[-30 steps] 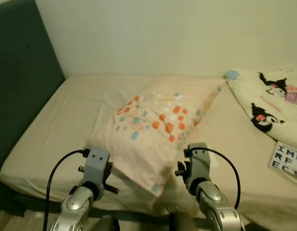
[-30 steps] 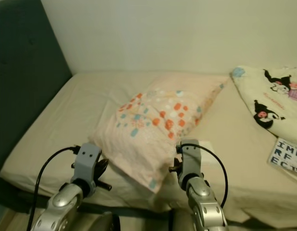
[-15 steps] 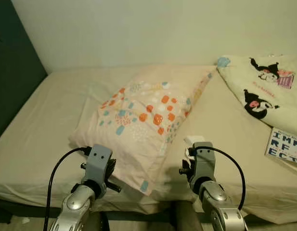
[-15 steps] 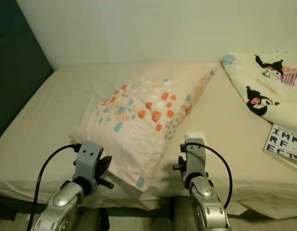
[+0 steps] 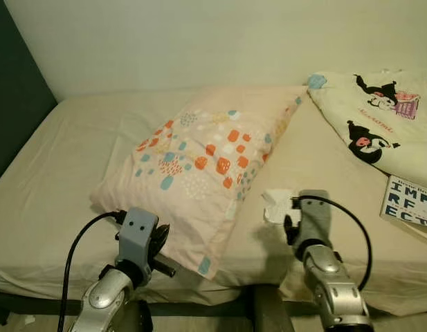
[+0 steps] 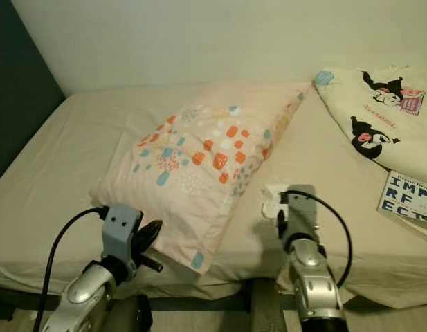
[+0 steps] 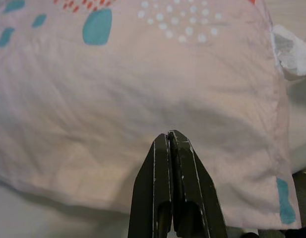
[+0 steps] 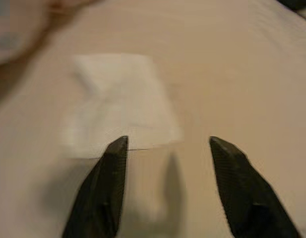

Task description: Clean up the room

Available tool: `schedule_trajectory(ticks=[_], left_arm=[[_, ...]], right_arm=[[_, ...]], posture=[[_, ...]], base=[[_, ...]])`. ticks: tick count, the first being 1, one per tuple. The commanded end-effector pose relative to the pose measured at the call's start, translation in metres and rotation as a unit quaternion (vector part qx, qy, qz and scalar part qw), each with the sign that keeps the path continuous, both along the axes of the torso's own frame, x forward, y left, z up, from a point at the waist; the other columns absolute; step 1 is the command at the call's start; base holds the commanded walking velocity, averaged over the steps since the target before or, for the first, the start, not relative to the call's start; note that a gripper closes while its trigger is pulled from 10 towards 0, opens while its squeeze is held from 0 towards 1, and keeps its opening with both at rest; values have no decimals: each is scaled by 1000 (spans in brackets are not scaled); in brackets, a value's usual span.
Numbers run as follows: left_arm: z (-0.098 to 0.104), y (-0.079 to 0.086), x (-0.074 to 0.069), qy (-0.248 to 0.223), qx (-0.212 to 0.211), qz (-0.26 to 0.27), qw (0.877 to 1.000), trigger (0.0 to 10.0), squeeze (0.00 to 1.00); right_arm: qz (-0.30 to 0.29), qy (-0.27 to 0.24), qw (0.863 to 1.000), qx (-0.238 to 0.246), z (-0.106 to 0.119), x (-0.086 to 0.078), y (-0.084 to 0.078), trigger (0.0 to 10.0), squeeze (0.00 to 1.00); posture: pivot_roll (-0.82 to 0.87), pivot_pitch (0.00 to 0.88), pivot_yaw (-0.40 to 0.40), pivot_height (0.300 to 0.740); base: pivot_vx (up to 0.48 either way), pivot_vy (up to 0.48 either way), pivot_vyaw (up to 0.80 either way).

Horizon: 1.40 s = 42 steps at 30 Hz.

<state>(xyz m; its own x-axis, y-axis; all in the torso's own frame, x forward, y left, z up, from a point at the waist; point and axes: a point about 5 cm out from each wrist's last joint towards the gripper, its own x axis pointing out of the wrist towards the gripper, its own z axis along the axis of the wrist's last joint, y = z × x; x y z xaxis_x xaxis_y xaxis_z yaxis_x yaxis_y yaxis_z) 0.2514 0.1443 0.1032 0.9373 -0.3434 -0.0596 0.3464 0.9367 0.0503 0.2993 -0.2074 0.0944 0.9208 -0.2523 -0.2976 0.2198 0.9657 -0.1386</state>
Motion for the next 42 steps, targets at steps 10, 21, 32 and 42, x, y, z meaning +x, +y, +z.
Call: schedule_trajectory(ticks=[10, 21, 32, 42], left_arm=[[0, 4, -4, 7, 12, -12, 1000, 10000, 0], [1, 7, -3, 11, 21, -19, 1000, 10000, 0], [0, 11, -5, 21, 37, -27, 999, 10000, 0], [-1, 13, -5, 28, 56, -40, 997, 10000, 0]], right_arm=[[-2, 18, 1000, 5, 1, 21, -18, 10000, 1000], [41, 35, 998, 28, 5, 41, -9, 10000, 1000], [48, 76, 995, 34, 1, 51, -8, 10000, 0], [55, 133, 990, -5, -5, 54, -13, 10000, 0]], posture=[[-60, 206, 38, 572], [-46, 218, 55, 572], [-30, 230, 71, 572], [-17, 239, 83, 572]], base=[[0, 0, 0], [0, 0, 0], [0, 0, 0], [0, 0, 0]])
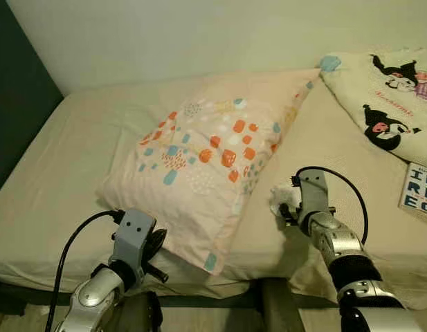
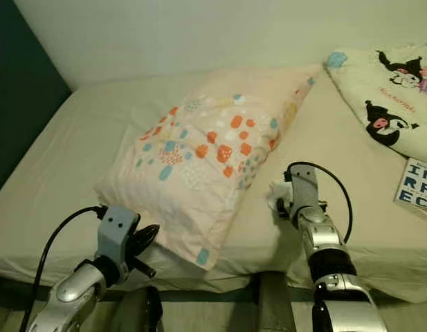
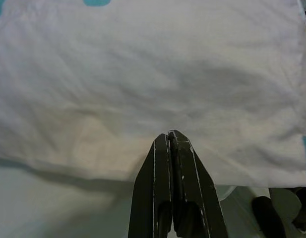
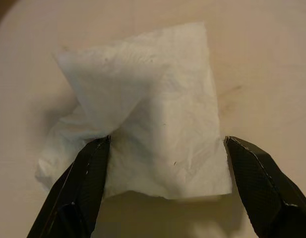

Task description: Clean up the room

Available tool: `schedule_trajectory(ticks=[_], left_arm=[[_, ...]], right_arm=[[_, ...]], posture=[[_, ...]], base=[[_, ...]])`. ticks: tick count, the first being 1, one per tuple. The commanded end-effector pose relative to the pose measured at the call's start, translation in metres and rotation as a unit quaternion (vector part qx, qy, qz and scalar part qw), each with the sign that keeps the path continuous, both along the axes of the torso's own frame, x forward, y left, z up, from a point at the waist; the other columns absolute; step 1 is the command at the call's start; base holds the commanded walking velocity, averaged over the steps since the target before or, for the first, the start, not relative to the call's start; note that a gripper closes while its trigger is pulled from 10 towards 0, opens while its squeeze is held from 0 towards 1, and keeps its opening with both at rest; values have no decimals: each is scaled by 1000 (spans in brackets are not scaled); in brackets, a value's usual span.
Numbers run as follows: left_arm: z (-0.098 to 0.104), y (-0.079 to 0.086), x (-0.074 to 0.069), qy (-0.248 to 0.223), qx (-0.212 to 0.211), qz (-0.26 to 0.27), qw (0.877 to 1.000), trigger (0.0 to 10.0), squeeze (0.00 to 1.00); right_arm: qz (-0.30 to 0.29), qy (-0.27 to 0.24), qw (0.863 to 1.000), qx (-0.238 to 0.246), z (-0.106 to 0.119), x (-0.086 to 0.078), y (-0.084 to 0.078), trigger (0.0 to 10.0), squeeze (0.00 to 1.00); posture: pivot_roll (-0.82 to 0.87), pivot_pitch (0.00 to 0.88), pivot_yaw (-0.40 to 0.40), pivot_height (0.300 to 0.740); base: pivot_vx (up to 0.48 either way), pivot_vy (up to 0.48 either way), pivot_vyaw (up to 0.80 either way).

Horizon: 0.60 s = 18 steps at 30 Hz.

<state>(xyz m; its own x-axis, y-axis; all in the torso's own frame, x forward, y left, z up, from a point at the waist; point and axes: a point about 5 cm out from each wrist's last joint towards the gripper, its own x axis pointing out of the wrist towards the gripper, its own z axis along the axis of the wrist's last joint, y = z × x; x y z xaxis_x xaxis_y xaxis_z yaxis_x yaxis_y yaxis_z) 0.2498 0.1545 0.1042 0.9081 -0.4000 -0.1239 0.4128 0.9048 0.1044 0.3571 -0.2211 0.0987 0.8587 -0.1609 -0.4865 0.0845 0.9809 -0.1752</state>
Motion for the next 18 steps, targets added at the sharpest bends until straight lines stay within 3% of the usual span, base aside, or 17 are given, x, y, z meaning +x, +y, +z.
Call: schedule_trajectory(ticks=[1, 9, 10, 11, 12, 13, 14, 15, 18], left_arm=[[-2, 3, -4, 8, 18, -5, 1000, 10000, 0], [-2, 3, -3, 6, 21, -4, 1000, 10000, 0], [-2, 4, -4, 7, 24, -4, 1000, 10000, 0], [-2, 4, -4, 7, 24, -4, 1000, 10000, 0], [-2, 4, -4, 7, 25, -5, 1000, 10000, 0], [-1, 4, -4, 7, 25, -6, 1000, 10000, 0], [-1, 4, -3, 6, 26, -7, 1000, 10000, 0], [0, 4, -2, 6, 26, -7, 1000, 10000, 0], [0, 5, -2, 5, 26, -7, 1000, 10000, 0]], right_arm=[[4, 27, 1000, -4, -10, -4, 1, 10000, 0], [9, 24, 1000, -2, -11, -3, 1, 9686, 0], [7, 21, 1000, 6, -12, -2, 2, 4902, 0], [7, 21, 1000, 6, -12, -2, 2, 4902, 0], [6, 21, 1000, 9, -12, -2, 3, 3216, 0], [7, 21, 1000, 11, -13, -2, 3, 3216, 0], [8, 21, 1000, 13, -13, -2, 3, 588, 0], [10, 21, 1000, 14, -13, -1, 4, 0, 0], [13, 20, 1000, 16, -12, -1, 5, 0, 0]], posture=[[-17, 239, 83, 572], [-16, 234, 76, 572], [-11, 231, 81, 572], [-11, 231, 81, 572], [-8, 229, 82, 572], [-8, 229, 82, 572], [-7, 226, 82, 572], [-8, 223, 82, 572], [-9, 221, 81, 572]], base=[[0, 0, 0], [0, 0, 0], [0, 0, 0], [0, 0, 0], [0, 0, 0], [0, 0, 0], [0, 0, 0], [0, 0, 0], [0, 0, 0]])
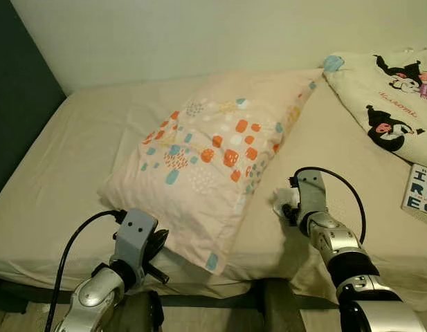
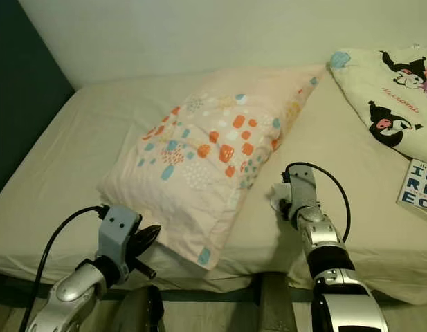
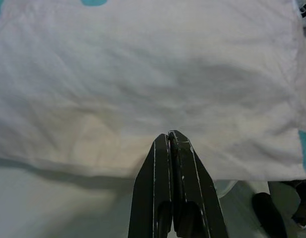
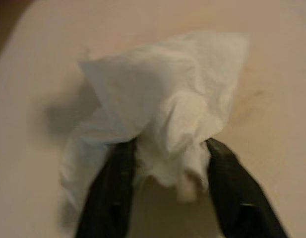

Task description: Clean up the room

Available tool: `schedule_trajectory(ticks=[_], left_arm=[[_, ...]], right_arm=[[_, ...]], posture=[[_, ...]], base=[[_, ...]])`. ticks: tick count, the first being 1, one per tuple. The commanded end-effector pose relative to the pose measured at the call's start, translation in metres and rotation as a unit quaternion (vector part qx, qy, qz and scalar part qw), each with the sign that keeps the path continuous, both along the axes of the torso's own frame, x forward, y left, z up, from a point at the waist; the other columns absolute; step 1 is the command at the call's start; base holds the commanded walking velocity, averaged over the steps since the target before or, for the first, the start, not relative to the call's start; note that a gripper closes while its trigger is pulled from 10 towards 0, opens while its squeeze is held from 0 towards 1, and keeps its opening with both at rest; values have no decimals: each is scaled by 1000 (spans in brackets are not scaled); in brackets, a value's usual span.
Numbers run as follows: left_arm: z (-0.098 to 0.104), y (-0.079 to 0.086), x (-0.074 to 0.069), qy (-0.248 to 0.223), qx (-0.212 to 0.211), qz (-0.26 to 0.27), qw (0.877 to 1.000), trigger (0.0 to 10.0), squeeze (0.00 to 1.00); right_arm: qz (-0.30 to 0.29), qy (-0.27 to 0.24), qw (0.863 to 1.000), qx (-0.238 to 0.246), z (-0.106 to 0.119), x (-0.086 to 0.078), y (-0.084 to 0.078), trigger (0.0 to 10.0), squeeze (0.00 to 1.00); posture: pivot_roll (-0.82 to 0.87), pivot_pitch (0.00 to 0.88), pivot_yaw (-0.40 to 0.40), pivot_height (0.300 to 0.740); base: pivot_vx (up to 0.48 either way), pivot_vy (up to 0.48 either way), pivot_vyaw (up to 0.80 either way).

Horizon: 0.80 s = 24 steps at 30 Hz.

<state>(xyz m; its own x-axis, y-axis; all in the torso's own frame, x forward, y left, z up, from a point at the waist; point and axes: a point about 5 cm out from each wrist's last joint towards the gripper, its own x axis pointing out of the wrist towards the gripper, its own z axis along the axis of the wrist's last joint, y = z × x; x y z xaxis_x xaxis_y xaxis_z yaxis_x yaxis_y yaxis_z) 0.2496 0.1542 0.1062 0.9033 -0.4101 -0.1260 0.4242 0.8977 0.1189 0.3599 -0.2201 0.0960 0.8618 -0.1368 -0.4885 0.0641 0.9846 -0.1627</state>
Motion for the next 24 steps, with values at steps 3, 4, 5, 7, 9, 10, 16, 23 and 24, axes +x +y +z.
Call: schedule_trajectory(ticks=[3, 4, 5, 7, 9, 10, 16, 23, 24], left_arm=[[-2, 5, -1, 7, 19, 0, 1000, 10000, 0], [-2, 5, -2, 7, 19, 0, 1000, 10000, 0], [-2, 5, -2, 7, 19, 0, 1000, 10000, 0], [-2, 6, -2, 8, 16, 2, 1000, 10000, 0], [-3, 5, -1, 9, 16, 3, 1000, 10000, 0], [-3, 5, -1, 9, 16, 3, 1000, 10000, 0], [-4, 3, 1, 8, 13, 8, 1000, 10000, 0], [-6, 2, 2, 7, 14, 14, 1000, 10000, 0], [-6, 3, 3, 4, 11, 18, 1000, 10000, 0]], right_arm=[[3, 20, 1000, 10, -10, -3, 4, 0, 0], [3, 19, 1000, 11, -9, -3, 4, 0, 0], [3, 19, 1000, 11, -9, -3, 4, 0, 0], [5, 17, 1000, 18, -10, -3, 6, 0, 0], [6, 16, 1000, 21, -10, -3, 7, 0, 0], [6, 16, 1000, 21, -10, -3, 7, 0, 0], [25, -3, 999, 29, -7, -2, 15, 0, 0], [51, -49, 997, 38, 1, 0, 24, 0, 0], [56, -76, 994, 55, 7, 0, 28, 0, 0]], posture=[[-9, 219, 80, 572], [-10, 216, 80, 572], [-10, 216, 80, 572], [-14, 210, 80, 572], [-14, 209, 79, 572], [-14, 209, 79, 572], [-19, 192, 64, 572], [-26, 182, 58, 572], [-28, 164, 49, 572]], base=[[0, 0, 0], [0, 0, 0], [0, 0, 0], [0, 0, 0], [0, 0, 0], [0, 0, 0], [0, 0, 0], [0, 0, 0], [0, 0, 0]])
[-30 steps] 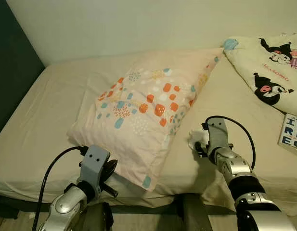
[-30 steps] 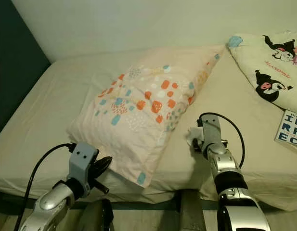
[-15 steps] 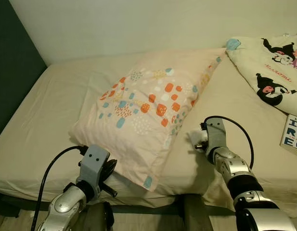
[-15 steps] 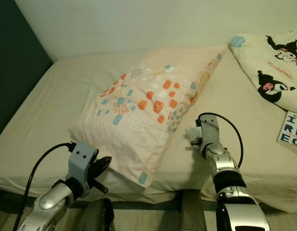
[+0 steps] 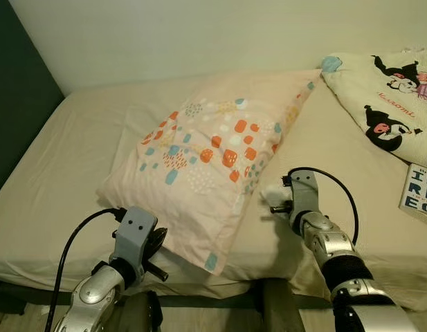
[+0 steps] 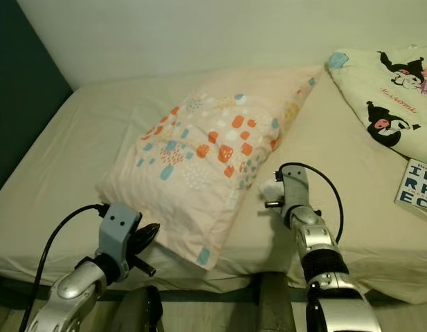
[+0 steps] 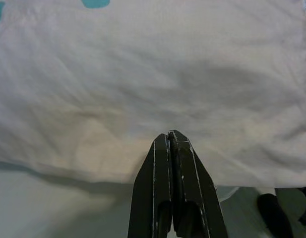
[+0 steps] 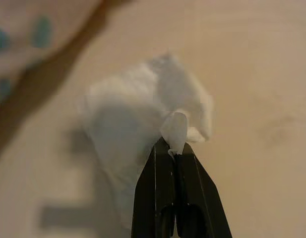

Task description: Clean up the room

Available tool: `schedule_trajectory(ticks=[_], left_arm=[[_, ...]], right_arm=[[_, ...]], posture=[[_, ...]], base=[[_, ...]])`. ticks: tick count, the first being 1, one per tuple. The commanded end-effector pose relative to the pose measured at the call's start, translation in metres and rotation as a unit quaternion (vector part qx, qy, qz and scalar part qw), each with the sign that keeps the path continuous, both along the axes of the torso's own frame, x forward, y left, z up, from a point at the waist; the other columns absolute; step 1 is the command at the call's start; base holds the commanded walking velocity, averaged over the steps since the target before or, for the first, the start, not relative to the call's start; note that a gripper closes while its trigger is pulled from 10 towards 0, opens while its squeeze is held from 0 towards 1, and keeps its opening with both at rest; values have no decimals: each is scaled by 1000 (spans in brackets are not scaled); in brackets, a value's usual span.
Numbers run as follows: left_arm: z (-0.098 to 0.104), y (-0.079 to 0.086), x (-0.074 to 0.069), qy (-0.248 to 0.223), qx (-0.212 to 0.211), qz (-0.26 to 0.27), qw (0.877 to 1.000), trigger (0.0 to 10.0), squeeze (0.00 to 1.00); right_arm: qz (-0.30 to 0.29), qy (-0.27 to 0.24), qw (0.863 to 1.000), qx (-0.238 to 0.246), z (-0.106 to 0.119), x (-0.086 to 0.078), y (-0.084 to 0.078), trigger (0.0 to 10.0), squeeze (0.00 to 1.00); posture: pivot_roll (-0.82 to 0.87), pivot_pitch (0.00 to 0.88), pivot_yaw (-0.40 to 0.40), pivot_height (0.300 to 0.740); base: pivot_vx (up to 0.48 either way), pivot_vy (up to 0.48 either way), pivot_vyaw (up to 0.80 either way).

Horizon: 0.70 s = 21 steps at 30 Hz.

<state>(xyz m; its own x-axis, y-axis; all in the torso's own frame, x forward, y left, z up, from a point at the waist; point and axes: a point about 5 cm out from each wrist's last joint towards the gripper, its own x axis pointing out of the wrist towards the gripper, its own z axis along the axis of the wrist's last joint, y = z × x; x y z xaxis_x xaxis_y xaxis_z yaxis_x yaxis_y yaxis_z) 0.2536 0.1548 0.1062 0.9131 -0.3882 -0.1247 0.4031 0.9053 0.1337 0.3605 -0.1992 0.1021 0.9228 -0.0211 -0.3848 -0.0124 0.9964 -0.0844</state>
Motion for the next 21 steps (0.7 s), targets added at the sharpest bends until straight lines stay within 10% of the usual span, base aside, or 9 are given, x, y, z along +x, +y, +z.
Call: schedule_trajectory(ticks=[1, 8, 17, 18, 19, 21], left_arm=[[-4, 4, 0, 5, -1, 13, 1000, 10000, 0], [0, 5, 5, -7, -24, 24, 999, 10000, 0], [2, -1, 8, -14, -41, 21, 999, 10000, 0], [2, -3, 10, -15, -43, 27, 999, 10000, 0], [2, -2, 14, -14, -35, 44, 998, 10000, 0], [1, -1, 17, -12, -27, 62, 998, 10000, 0]], right_arm=[[20, -53, 997, 47, 13, -1, 14, 0, 0], [51, -199, 970, 131, 58, -9, 40, 0, 0], [60, -222, 962, 149, 56, -26, 61, 0, 0], [57, -221, 965, 129, 50, -30, 63, 3647, 0], [55, -212, 969, 110, 44, -33, 64, 10000, 0], [54, -206, 972, 97, 39, -35, 65, 10000, 0]], posture=[[-28, 160, 48, 572], [-46, 139, 39, 572], [-58, 123, 32, 572], [-65, 108, 17, 572], [-69, 107, 15, 572], [-69, 107, 15, 572]], base=[[0, 0, 0], [0, 0, 0], [0, 0, 0], [0, 0, 0], [0, 0, 0], [0, 0, 0]])
